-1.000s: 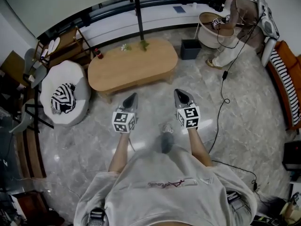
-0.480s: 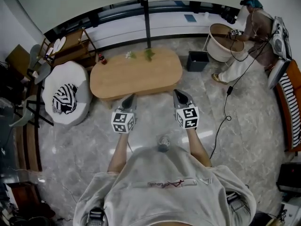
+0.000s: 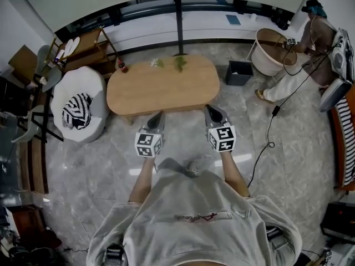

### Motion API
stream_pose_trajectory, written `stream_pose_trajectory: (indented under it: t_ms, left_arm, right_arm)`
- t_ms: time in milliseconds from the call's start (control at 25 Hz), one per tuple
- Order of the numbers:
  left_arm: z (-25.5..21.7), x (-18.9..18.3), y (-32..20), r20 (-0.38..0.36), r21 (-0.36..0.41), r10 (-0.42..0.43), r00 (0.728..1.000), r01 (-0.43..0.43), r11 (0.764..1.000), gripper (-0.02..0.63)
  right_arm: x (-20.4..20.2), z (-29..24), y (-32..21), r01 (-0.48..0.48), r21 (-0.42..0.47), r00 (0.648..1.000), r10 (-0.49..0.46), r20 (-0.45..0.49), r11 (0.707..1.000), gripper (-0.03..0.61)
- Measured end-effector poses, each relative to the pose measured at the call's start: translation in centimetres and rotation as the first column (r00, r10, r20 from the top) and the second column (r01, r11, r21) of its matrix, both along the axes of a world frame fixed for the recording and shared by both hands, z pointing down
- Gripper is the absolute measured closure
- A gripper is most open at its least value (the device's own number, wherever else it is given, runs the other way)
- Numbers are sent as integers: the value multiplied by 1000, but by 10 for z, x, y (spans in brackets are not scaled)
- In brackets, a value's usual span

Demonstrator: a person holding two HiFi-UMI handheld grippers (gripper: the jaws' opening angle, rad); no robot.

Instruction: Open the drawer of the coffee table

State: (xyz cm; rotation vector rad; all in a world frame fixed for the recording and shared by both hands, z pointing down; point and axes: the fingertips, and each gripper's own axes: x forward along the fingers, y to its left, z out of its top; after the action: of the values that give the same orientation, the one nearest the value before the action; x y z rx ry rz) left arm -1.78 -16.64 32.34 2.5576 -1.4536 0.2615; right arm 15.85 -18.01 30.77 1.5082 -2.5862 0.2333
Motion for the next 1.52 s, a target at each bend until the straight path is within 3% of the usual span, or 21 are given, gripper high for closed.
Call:
stream_pose_trajectory:
  t_ms: [280, 920, 1240, 1520]
  left_arm:
    - [23, -33, -55, -14, -39, -10, 1000, 9, 999, 614]
    - [72, -118, -254, -69, -128, 58, 996, -67, 989, 612]
    - [114, -127, -284, -85, -209, 68, 994, -84, 974, 614]
    - [144, -122, -280, -87, -255, 69, 994, -89, 963, 614]
  right_arm:
    - [-33, 19, -54, 14, -49, 1000, -15, -27, 999, 574]
    - [-126, 58, -240, -22, -170, 996, 7, -92, 985, 574]
    - [-139, 95, -278, -26, -248, 995, 2, -98, 968, 574]
    - [-137, 131, -269, -16, -301, 996, -13, -94, 953, 574]
